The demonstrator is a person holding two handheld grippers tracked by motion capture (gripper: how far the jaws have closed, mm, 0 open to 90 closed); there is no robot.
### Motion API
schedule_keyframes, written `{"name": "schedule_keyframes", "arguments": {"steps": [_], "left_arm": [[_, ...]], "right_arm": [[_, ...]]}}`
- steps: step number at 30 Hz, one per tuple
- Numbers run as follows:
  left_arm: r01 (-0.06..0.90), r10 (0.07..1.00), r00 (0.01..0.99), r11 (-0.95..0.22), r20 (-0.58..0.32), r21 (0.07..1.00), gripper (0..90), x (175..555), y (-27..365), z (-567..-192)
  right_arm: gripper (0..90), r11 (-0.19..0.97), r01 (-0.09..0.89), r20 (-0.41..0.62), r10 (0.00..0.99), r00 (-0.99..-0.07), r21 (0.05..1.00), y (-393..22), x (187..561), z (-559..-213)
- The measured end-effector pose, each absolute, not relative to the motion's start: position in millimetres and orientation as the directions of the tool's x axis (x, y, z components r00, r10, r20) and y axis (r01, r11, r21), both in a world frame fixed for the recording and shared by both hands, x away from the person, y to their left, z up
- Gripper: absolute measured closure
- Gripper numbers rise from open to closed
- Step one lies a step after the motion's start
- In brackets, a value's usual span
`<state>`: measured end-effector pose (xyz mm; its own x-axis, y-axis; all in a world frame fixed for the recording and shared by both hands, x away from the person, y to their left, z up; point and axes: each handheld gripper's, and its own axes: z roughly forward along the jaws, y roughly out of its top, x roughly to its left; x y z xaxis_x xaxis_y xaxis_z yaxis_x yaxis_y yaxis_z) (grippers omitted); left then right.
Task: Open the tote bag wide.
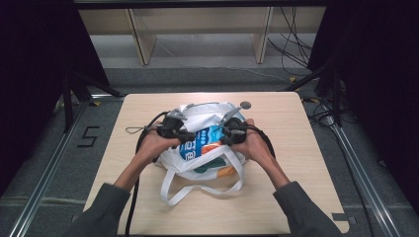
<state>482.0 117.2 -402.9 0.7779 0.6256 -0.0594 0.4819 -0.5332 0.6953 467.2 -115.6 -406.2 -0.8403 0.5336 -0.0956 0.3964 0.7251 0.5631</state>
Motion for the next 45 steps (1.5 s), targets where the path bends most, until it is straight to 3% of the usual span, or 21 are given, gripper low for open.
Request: {"name": "schedule_keyframes", "arguments": {"steps": [5, 10, 13, 17, 19, 22, 27, 30, 33, 38, 41, 42, 45], "left_arm": [[0.591, 0.712, 0.7, -0.528, -0.063, 0.61, 89.0, 525.6, 114.7, -423.4], [0.65, 0.757, 0.64, -0.444, -0.129, 0.616, 89.3, 537.0, 126.0, -435.2], [0.617, 0.746, 0.661, -0.482, -0.078, 0.622, 88.6, 526.9, 122.5, -427.2], [0.546, 0.697, 0.715, -0.507, -0.056, 0.667, 86.3, 502.9, 126.8, -412.3], [0.541, 0.68, 0.731, -0.525, -0.059, 0.657, 85.6, 495.8, 129.1, -411.6], [0.534, 0.645, 0.762, -0.582, -0.051, 0.614, 85.1, 485.8, 132.5, -417.7], [0.53, 0.614, 0.788, -0.645, -0.04, 0.551, 85.7, 468.4, 148.9, -437.2], [0.511, 0.592, 0.805, -0.658, -0.04, 0.553, 89.2, 454.8, 160.4, -440.0], [0.447, 0.549, 0.834, -0.729, 0.052, 0.519, 89.3, 437.2, 155.8, -442.1], [0.443, 0.565, 0.823, -0.705, 0.062, 0.554, 86.1, 438.8, 153.0, -431.8], [0.436, 0.574, 0.818, -0.663, 0.04, 0.609, 85.1, 449.5, 147.6, -416.1], [0.437, 0.584, 0.81, -0.655, 0.047, 0.616, 85.1, 457.3, 142.1, -409.6], [0.464, 0.612, 0.79, -0.633, 0.033, 0.62, 84.5, 477.5, 126.4, -402.6]], "right_arm": [[90.0, 0.774, 0.388, -0.062, 0.479, -0.876, 0.501, -144.1, 434.0, -425.1], [90.0, 0.725, 0.432, -0.022, 0.524, -0.851, 0.537, -158.2, 413.3, -461.8], [90.0, 0.716, 0.437, -0.014, 0.529, -0.849, 0.544, -159.3, 414.6, -461.9], [90.0, 0.665, 0.41, -0.034, 0.548, -0.836, 0.625, -157.7, 417.6, -426.6], [90.0, 0.637, 0.358, -0.079, 0.551, -0.831, 0.683, -153.0, 431.7, -404.8], [90.0, 0.642, 0.343, -0.13, 0.571, -0.81, 0.686, -141.2, 461.2, -393.6], [90.0, 0.676, 0.42, -0.147, 0.614, -0.775, 0.606, -120.8, 517.4, -416.6], [90.0, 0.663, 0.528, -0.197, 0.702, -0.684, 0.531, -122.0, 545.4, -436.4], [90.0, 0.643, 0.563, -0.157, 0.719, -0.677, 0.518, -123.9, 554.8, -448.9], [90.0, 0.646, 0.577, -0.187, 0.731, -0.657, 0.499, -120.7, 552.7, -441.6], [90.0, 0.649, 0.511, -0.201, 0.708, -0.677, 0.564, -123.6, 533.4, -416.1], [90.0, 0.627, 0.466, -0.163, 0.689, -0.707, 0.624, -126.4, 520.6, -406.0], [90.0, 0.607, 0.429, -0.111, 0.652, -0.75, 0.669, -125.1, 505.8, -402.3]]}}
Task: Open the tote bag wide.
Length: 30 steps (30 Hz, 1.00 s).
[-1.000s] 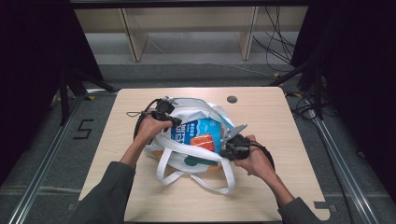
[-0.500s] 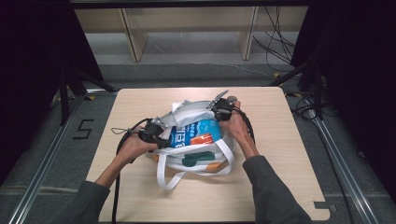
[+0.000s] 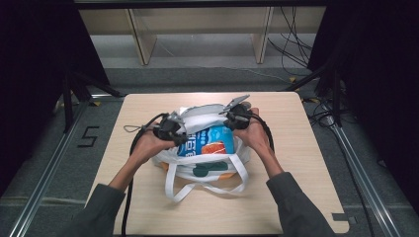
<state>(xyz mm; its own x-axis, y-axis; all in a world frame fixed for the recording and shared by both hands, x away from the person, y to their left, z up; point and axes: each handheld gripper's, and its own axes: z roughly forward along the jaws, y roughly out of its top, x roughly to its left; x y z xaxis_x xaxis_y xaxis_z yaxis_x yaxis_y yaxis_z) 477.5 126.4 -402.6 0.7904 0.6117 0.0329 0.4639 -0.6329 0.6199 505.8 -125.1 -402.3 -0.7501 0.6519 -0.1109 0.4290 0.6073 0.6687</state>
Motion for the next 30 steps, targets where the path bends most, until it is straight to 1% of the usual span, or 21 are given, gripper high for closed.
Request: {"name": "schedule_keyframes", "arguments": {"steps": [1, 2, 3, 4, 5, 8, 9, 11, 12, 13, 16, 17, 19, 20, 21, 22, 23, 24, 25, 27, 30], "left_arm": [[0.478, 0.624, 0.781, -0.627, 0.03, 0.615, 84.2, 488.1, 120.0, -402.3], [0.493, 0.641, 0.767, -0.617, 0.029, 0.613, 84.2, 496.5, 115.6, -403.3], [0.525, 0.669, 0.743, -0.604, 0.022, 0.599, 85.4, 510.1, 110.5, -407.3], [0.525, 0.669, 0.743, -0.604, 0.022, 0.599, 86.4, 510.1, 110.5, -407.3], [0.542, 0.687, 0.726, -0.601, 0.032, 0.587, 86.4, 519.0, 109.7, -410.6], [0.565, 0.731, 0.676, -0.593, 0.09, 0.574, 89.1, 533.5, 111.5, -418.1], [0.577, 0.747, 0.659, -0.576, 0.086, 0.579, 89.3, 537.6, 113.6, -420.5], [0.605, 0.781, 0.622, -0.527, 0.058, 0.597, 89.3, 544.4, 118.0, -424.5], [0.611, 0.79, 0.609, -0.52, 0.065, 0.596, 89.4, 547.2, 119.1, -426.2], [0.611, 0.793, 0.604, -0.527, 0.082, 0.591, 89.5, 549.8, 119.0, -428.5], [0.628, 0.807, 0.585, -0.513, 0.081, 0.585, 89.5, 553.0, 116.6, -430.7], [0.628, 0.805, 0.587, -0.517, 0.081, 0.581, 89.3, 552.7, 116.1, -429.8], [0.613, 0.791, 0.607, -0.524, 0.072, 0.592, 88.3, 547.3, 117.0, -423.8], [0.597, 0.775, 0.628, -0.535, 0.066, 0.597, 85.0, 541.6, 118.5, -419.7], [0.58, 0.762, 0.644, -0.545, 0.068, 0.606, 82.8, 534.4, 120.6, -415.3], [0.563, 0.75, 0.657, -0.555, 0.075, 0.613, 82.2, 526.4, 123.2, -411.4], [0.548, 0.737, 0.672, -0.558, 0.068, 0.623, 82.3, 518.1, 126.7, -408.4], [0.544, 0.725, 0.687, -0.551, 0.041, 0.633, 82.2, 510.5, 130.5, -406.5], [0.538, 0.708, 0.706, -0.554, 0.02, 0.635, 81.9, 503.3, 133.9, -406.4], [0.519, 0.69, 0.722, -0.583, 0.044, 0.625, 80.9, 490.0, 139.8, -408.5], [0.517, 0.676, 0.736, -0.597, 0.037, 0.614, 80.3, 477.3, 152.3, -415.5]], "right_arm": [[90.0, 0.606, 0.413, -0.062, 0.608, -0.791, 0.68, -120.9, 486.7, -402.4], [90.0, 0.606, 0.413, -0.062, 0.608, -0.791, 0.68, -120.9, 486.7, -402.4], [90.0, 0.641, 0.385, -0.045, 0.549, -0.835, 0.664, -117.3, 469.7, -405.0], [90.0, 0.641, 0.385, -0.045, 0.549, -0.835, 0.664, -117.3, 469.7, -405.0], [90.0, 0.64, 0.382, -0.022, 0.529, -0.848, 0.667, -115.3, 459.0, -409.7], [90.0, 0.69, 0.361, 0.0, 0.464, -0.886, 0.627, -118.1, 432.1, -422.9], [90.0, 0.708, 0.354, 0.037, 0.422, -0.906, 0.611, -122.7, 423.0, -433.8], [90.0, 0.71, 0.344, 0.037, 0.41, -0.911, 0.614, -123.9, 421.1, -438.0], [90.0, 0.703, 0.392, 0.07, 0.441, -0.895, 0.594, -124.4, 414.8, -442.6], [90.0, 0.696, 0.379, 0.064, 0.434, -0.899, 0.61, -123.7, 414.4, -447.3], [90.0, 0.737, 0.322, 0.007, 0.396, -0.918, 0.595, -119.3, 412.0, -452.1], [90.0, 0.729, 0.343, 0.012, 0.418, -0.908, 0.592, -119.0, 410.2, -451.7], [90.0, 0.713, 0.343, 0.014, 0.424, -0.906, 0.612, -120.8, 410.9, -449.9], [90.0, 0.708, 0.325, 0.007, 0.412, -0.911, 0.627, -123.1, 412.3, -447.6], [90.0, 0.682, 0.353, 0.027, 0.439, -0.898, 0.641, -125.0, 410.3, -444.9], [90.0, 0.678, 0.331, 0.009, 0.432, -0.902, 0.656, -127.6, 411.8, -441.9], [90.0, 0.662, 0.344, 0.019, 0.445, -0.895, 0.666, -129.9, 412.1, -438.1], [90.0, 0.642, 0.343, 0.017, 0.457, -0.889, 0.685, -132.1, 413.2, -434.2], [90.0, 0.629, 0.363, 0.026, 0.479, -0.878, 0.687, -135.0, 413.9, -429.2], [90.0, 0.607, 0.351, 0.01, 0.492, -0.871, 0.713, -139.2, 416.8, -424.7], [90.0, 0.606, 0.349, -0.018, 0.515, -0.857, 0.715, -144.7, 417.4, -423.9]]}}
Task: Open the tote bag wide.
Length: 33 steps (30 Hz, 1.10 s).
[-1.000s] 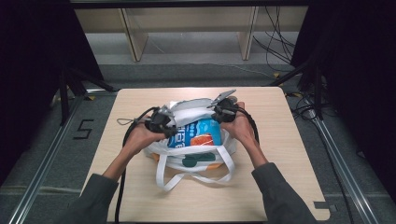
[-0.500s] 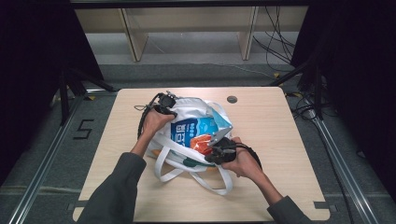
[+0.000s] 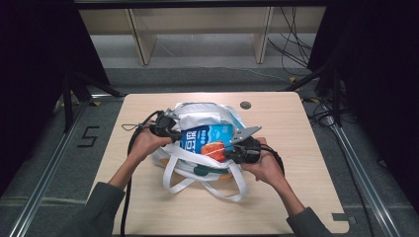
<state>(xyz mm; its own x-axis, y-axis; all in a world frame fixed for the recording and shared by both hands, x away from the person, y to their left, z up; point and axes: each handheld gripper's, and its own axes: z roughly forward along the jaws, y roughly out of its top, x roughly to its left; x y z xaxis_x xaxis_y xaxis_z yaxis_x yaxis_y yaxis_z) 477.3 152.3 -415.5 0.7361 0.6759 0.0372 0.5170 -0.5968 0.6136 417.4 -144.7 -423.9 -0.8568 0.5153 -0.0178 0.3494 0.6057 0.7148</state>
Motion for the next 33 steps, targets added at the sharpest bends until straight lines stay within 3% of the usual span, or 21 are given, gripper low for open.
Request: {"name": "schedule_keyframes", "arguments": {"steps": [5, 11, 12, 20, 33], "left_arm": [[0.553, 0.692, 0.721, -0.544, -0.034, 0.631, 82.3, 466.1, 177.8, -435.4], [0.537, 0.683, 0.73, -0.567, -0.008, 0.624, 82.9, 459.6, 176.9, -438.5], [0.533, 0.683, 0.73, -0.565, -0.006, 0.63, 82.3, 459.0, 177.3, -437.1], [0.505, 0.693, 0.717, -0.445, -0.072, 0.74, 77.4, 442.8, 186.9, -424.3], [0.483, 0.685, 0.716, -0.351, -0.131, 0.802, 67.1, 418.7, 186.7, -419.2]], "right_arm": [[90.0, 0.604, 0.385, -0.004, 0.54, -0.842, 0.698, -156.7, 414.8, -439.7], [90.0, 0.648, 0.387, -0.045, 0.545, -0.837, 0.656, -150.8, 406.8, -448.3], [90.0, 0.652, 0.348, -0.065, 0.522, -0.851, 0.674, -152.9, 410.8, -445.8], [89.0, 0.546, 0.352, -0.01, 0.552, -0.834, 0.76, -168.3, 408.3, -422.0], [84.0, 0.517, 0.362, -0.003, 0.577, -0.817, 0.776, -176.4, 406.2, -414.5]]}}
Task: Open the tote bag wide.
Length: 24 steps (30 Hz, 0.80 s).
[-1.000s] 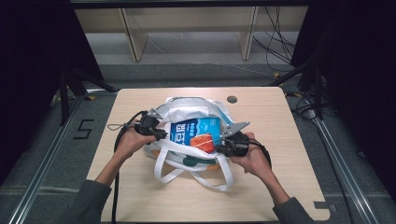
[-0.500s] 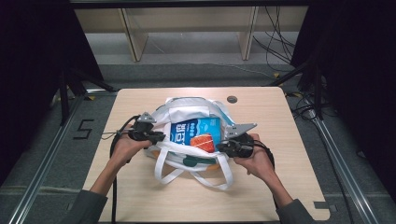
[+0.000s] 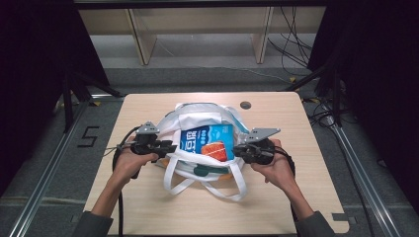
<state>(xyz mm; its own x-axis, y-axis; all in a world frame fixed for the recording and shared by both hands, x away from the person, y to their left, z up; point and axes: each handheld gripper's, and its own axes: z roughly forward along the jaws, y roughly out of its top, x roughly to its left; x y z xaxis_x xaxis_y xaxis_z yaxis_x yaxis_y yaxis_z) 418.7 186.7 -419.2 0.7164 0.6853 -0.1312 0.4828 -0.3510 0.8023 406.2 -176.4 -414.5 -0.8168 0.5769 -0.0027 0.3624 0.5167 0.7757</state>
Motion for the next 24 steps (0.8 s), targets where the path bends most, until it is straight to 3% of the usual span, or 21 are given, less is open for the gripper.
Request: {"name": "schedule_keyframes", "arguments": {"steps": [15, 24], "left_arm": [[0.469, 0.685, 0.717, -0.335, -0.13, 0.817, 56.6, 403.5, 188.8, -415.3], [0.463, 0.68, 0.72, -0.318, -0.142, 0.827, 46.9, 396.1, 189.5, -412.0]], "right_arm": [[78.8, 0.49, 0.367, 0.005, 0.594, -0.804, 0.79, -183.2, 405.8, -412.1], [69.5, 0.469, 0.357, -0.005, 0.611, -0.791, 0.808, -186.7, 403.5, -409.8]]}}
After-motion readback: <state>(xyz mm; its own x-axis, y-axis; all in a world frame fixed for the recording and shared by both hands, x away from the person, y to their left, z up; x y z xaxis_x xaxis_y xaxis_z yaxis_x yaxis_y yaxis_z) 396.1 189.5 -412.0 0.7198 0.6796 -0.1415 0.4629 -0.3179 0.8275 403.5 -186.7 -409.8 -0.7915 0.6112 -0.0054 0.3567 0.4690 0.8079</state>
